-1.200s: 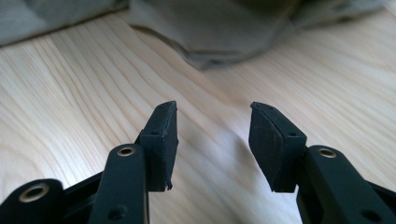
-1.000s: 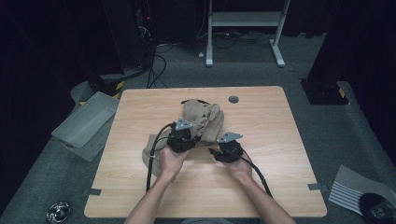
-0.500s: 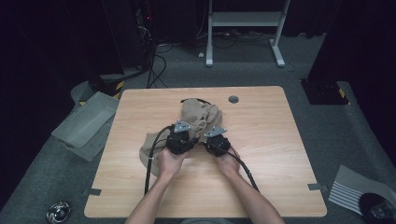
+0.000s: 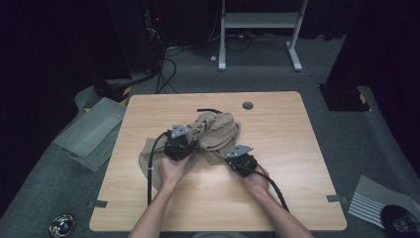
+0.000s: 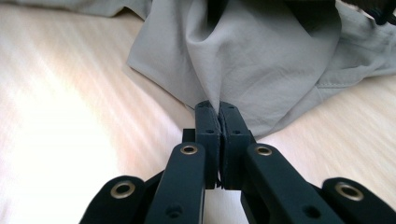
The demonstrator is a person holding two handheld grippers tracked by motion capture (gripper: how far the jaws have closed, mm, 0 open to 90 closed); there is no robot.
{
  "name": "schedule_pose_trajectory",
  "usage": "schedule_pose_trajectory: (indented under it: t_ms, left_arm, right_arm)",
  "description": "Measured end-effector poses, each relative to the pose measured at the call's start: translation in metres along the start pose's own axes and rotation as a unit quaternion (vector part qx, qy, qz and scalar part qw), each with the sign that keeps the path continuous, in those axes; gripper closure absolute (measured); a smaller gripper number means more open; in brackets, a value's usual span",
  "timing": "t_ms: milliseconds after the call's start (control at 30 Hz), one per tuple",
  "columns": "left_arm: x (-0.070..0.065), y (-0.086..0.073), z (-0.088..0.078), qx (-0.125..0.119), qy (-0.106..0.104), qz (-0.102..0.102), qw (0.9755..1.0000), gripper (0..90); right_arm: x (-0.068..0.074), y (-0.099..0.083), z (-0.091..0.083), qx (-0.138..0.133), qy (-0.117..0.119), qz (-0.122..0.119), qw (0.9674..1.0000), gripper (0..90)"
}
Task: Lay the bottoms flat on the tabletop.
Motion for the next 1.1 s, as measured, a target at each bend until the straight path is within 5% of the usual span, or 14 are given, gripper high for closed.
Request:
schedule_pose_trajectory:
  t_ms: [200, 367, 500, 533, 633, 833, 967, 1100]
  left_arm:
    - [0.017, 0.001, -0.009, -0.013, 0.032, -0.024, 0.9991, 78.5]
    - [0.036, -0.006, -0.012, 0.000, 0.061, -0.045, 0.9971, 78.6]
    - [0.046, -0.021, -0.004, 0.022, 0.066, -0.070, 0.9951, 78.2]
    - [0.048, -0.029, 0.002, 0.034, 0.052, -0.083, 0.9946, 76.9]
    - [0.044, -0.032, 0.004, 0.035, 0.044, -0.076, 0.9955, 73.3]
    - [0.032, -0.038, -0.006, 0.051, 0.047, -0.049, 0.9964, 44.2]
    - [0.025, -0.048, -0.019, 0.045, 0.051, -0.038, 0.9970, 38.1]
    - [0.021, -0.060, -0.023, 0.041, 0.038, -0.050, 0.9972, 37.3]
  right_arm:
    - [-0.009, -0.032, -0.031, 0.000, 0.003, 0.001, 1.0000, 88.3]
    - [-0.021, -0.060, -0.056, -0.006, -0.006, 0.006, 0.9999, 88.2]
    - [-0.034, -0.080, -0.071, -0.011, -0.016, 0.018, 0.9996, 87.7]
    - [-0.037, -0.084, -0.073, -0.014, -0.017, 0.027, 0.9994, 86.9]
    - [-0.038, -0.085, -0.074, -0.015, -0.021, 0.028, 0.9993, 82.9]
    - [-0.037, -0.074, -0.077, -0.034, -0.029, 0.026, 0.9987, 60.6]
    - [-0.039, -0.059, -0.084, -0.064, -0.034, 0.038, 0.9966, 53.7]
    - [-0.040, -0.038, -0.082, -0.074, -0.030, 0.032, 0.9962, 51.0]
Point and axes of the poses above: each handheld gripper's, and its own axes: z roughly forward along the jaws, y roughly out of its top, x roughly to its left, the point moved 6 cm from there along z, roughly forward along the jaws, and after that the axes turned 11 degrees about -y, right-handed, at the moved point
